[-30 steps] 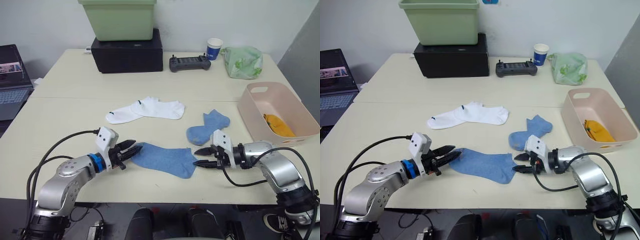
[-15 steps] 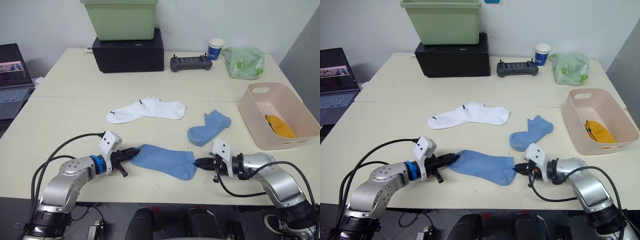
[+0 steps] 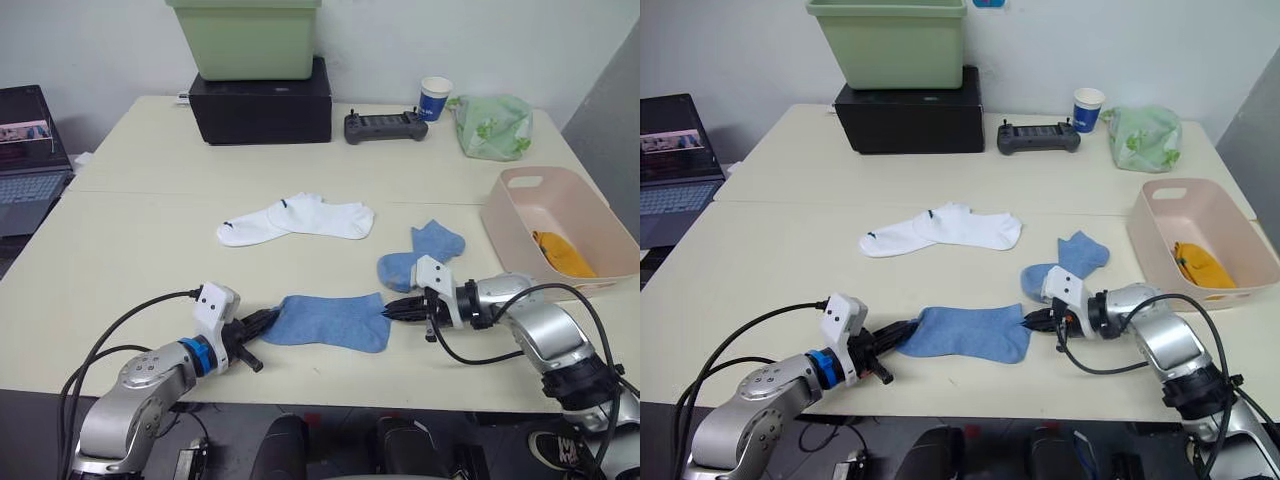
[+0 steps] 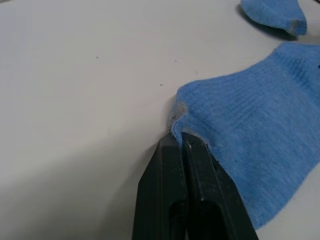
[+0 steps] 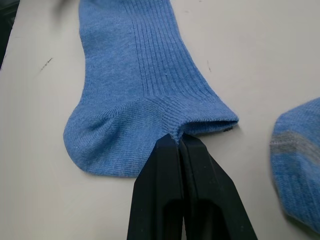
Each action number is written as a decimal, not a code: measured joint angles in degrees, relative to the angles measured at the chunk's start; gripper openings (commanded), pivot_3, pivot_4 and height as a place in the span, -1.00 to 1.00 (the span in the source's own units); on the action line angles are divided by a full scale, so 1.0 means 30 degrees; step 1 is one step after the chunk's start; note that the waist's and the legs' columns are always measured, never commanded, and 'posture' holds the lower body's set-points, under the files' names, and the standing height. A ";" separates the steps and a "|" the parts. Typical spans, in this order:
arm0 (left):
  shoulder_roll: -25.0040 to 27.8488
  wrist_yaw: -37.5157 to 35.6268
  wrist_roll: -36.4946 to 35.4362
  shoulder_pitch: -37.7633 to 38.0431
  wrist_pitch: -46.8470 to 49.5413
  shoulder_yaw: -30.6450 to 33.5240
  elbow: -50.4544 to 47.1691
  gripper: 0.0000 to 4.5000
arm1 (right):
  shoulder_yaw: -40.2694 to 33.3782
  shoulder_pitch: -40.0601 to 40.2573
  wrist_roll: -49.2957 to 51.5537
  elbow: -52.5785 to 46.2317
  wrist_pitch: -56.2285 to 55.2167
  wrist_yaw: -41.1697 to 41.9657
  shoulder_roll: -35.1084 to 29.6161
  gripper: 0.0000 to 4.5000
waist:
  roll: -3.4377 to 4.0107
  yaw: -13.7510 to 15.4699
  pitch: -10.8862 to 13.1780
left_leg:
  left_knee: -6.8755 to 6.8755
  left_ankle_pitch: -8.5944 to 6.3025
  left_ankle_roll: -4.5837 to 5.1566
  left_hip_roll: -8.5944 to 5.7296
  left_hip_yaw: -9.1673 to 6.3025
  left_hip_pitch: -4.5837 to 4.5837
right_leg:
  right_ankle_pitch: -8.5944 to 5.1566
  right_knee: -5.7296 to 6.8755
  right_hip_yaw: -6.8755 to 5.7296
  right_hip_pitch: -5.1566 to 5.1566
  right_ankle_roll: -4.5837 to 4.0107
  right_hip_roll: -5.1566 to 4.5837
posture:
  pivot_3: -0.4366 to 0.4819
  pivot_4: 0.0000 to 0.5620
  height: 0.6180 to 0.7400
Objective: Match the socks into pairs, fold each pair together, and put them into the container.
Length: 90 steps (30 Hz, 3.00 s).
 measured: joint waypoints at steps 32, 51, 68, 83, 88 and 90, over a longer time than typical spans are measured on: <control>0.3064 -0.5129 0.2628 -0.1497 -0.6287 -0.1337 0.0367 0.47 | -0.1662 0.2963 0.1360 -0.4387 -0.1230 -0.2796 0.0781 0.03 | 0.0004 -0.0013 0.0007 | -0.0028 -0.0001 -0.0002 0.0003 0.0028 0.0011 | 0.0000 -0.0028 0.0022 0.0002 0.0000 0.0004 | -0.05 -0.47 1.00; 0.0875 -0.3481 0.4140 -0.1946 -0.7549 -0.2325 0.4199 -0.99 | -0.0260 0.3131 -0.1314 0.0534 -0.6657 -0.3416 0.1886 -1.00 | 0.0005 -0.0014 0.0000 | -0.0017 -0.0001 -0.0001 0.0010 0.0023 0.0035 | 0.0004 -0.0010 0.0015 0.0022 0.0003 -0.0001 | -0.05 -0.47 1.00; 0.3286 -0.5462 0.3911 0.0160 -0.6965 -0.1767 0.2325 -0.99 | 0.0114 0.4009 -0.0011 -0.1047 -0.5276 -0.1617 0.0808 -1.00 | 0.0016 -0.0019 0.0003 | -0.0034 -0.0002 0.0000 0.0004 0.0032 0.0032 | 0.0002 -0.0030 0.0023 0.0020 0.0004 -0.0011 | -0.05 -0.47 1.00; 0.2818 -0.4082 -0.0555 -0.0085 -0.2730 -0.0365 -0.2826 -0.75 | -0.3465 0.3850 0.1528 -0.3959 -0.2735 -0.5199 0.1072 -0.74 | 0.0005 -0.0040 0.0007 | -0.0032 -0.0001 -0.0002 0.0010 0.0002 0.0014 | 0.0003 -0.0020 -0.0003 0.0012 0.0005 0.0006 | -0.05 -0.47 1.00; 0.2820 -0.3634 -0.1614 -0.2599 -0.1648 -0.0674 -0.4411 -0.02 | -0.3320 0.2722 -0.1124 -0.2732 -0.2780 -0.8459 0.1834 0.04 | 0.0003 0.0071 0.0004 | -0.0018 0.0001 -0.0004 -0.0027 0.0037 0.0011 | 0.0004 -0.0035 0.0028 0.0025 0.0011 -0.0011 | -0.05 -0.47 1.00; 0.2813 -0.3372 -0.1491 -0.2839 -0.1477 -0.0841 -0.4306 0.25 | -0.2653 0.2716 -0.1765 -0.2149 -0.2725 -0.8589 0.1853 0.33 | 0.0002 0.0031 0.0005 | -0.0020 0.0001 -0.0004 -0.0016 0.0050 0.0004 | 0.0004 -0.0038 0.0044 0.0005 0.0010 -0.0009 | -0.05 -0.47 1.00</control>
